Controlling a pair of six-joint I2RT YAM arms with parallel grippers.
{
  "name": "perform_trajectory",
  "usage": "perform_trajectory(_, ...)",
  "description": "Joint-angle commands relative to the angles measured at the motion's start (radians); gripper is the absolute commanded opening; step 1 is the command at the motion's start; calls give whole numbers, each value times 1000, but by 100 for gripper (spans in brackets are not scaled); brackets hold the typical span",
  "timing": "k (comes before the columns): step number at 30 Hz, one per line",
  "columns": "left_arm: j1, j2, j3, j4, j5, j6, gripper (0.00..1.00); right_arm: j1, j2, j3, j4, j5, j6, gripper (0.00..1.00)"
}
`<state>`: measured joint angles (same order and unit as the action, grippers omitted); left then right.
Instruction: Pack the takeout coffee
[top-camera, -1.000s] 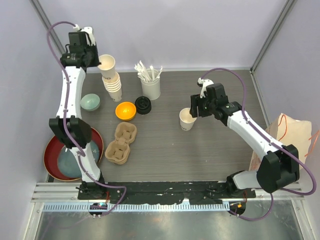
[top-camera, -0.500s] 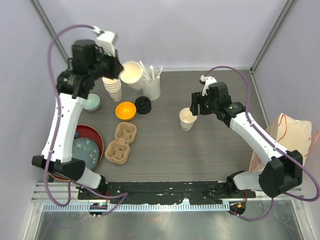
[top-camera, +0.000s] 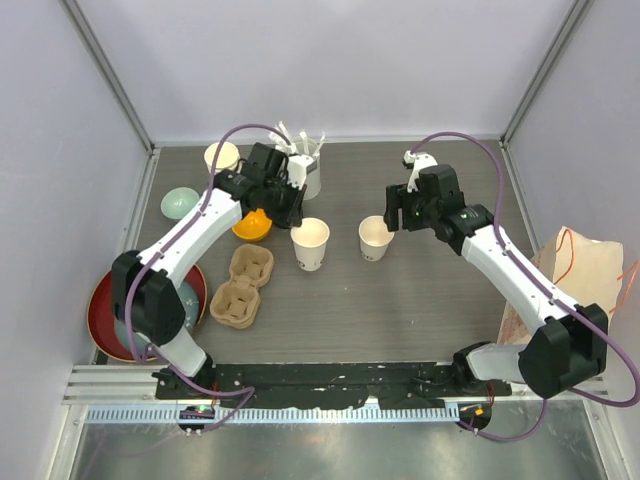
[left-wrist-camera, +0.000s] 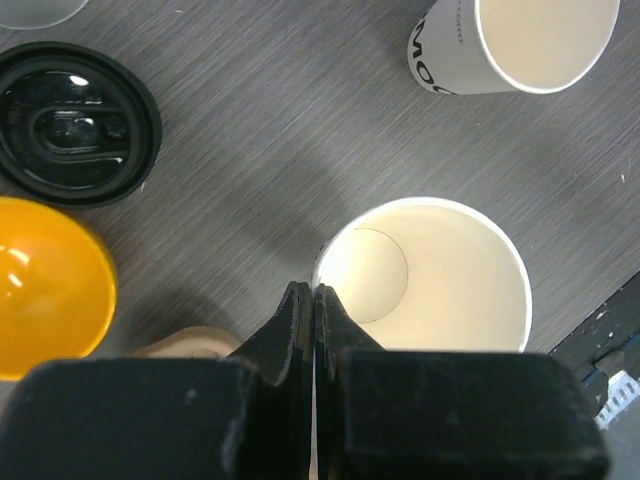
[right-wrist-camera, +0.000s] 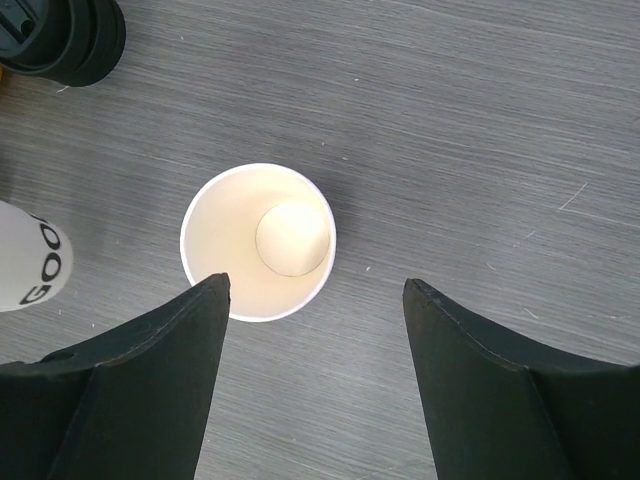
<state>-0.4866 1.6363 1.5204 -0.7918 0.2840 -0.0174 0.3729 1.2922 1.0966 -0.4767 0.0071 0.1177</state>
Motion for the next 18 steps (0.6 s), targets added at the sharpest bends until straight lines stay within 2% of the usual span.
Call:
perform_trajectory(1,-21,-3,-66,175,38,13,0,1,-39,34,12,11,-1,75)
perform_trajectory(6,-26,3,-160,343,9,11,0,1,-39,36,12,5,-9,75)
perform_trajectory(13,-52,-13,-262,494,-23,37,0,1,-37,31,12,5,-12,75)
perform_trajectory(18,-53,3,-270,496,-23,79,0,1,-39,28,12,5,-13,75)
